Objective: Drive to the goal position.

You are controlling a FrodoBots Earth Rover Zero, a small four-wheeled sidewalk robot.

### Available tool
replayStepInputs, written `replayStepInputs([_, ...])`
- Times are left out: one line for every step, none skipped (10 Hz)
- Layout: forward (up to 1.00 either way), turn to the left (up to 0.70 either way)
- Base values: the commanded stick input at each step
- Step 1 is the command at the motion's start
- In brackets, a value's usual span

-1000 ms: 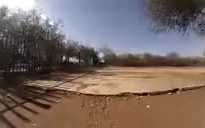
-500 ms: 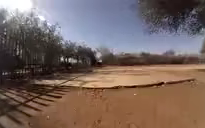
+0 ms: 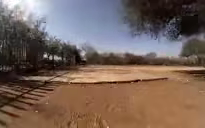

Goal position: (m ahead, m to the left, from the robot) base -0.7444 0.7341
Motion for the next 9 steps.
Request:
replayStepInputs([-1.00,0.27])
replayStepInputs([-1.00,0.27])
replayStepInputs([-1.00,0.27])
replayStepInputs([-1.00,0.27])
replayStepInputs([-1.00,0.27])
replayStepInputs([-1.00,0.27])
replayStepInputs([-1.00,0.27])
replayStepInputs([-1.00,0.27])
replayStepInputs([-1.00,0.27])
